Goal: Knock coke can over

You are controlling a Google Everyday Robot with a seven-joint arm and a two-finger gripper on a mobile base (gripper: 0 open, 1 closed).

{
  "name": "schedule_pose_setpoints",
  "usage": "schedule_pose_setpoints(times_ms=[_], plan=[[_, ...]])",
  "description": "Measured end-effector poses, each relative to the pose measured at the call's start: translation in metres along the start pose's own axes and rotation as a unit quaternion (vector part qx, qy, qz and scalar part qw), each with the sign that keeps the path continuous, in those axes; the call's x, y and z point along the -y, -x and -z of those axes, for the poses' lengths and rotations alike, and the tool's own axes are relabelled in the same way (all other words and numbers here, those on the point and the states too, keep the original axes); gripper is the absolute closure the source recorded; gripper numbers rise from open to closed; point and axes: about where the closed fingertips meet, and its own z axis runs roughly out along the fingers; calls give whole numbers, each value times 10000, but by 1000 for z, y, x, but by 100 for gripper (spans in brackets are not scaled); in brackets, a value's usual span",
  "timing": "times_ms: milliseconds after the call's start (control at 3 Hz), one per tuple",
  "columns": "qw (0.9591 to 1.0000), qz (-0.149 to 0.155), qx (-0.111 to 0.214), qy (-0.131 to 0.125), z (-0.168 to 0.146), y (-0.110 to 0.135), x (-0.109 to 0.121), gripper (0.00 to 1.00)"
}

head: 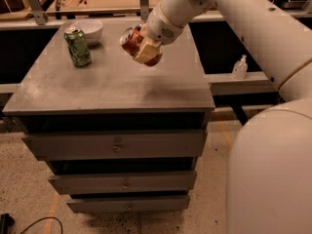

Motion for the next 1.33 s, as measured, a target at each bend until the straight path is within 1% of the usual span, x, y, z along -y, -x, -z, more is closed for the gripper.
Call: schedule_pose_setpoints(times_ms=[333,667,1000,1333], plan=[[9959,322,-818,209,-7,6,-6,100],[9850,576,-1581,387,-16,4,-10,100],[9742,636,-2090,569,-31,-7,-11,82],[9676,596,-2350,698,-46,-20,-10,58]])
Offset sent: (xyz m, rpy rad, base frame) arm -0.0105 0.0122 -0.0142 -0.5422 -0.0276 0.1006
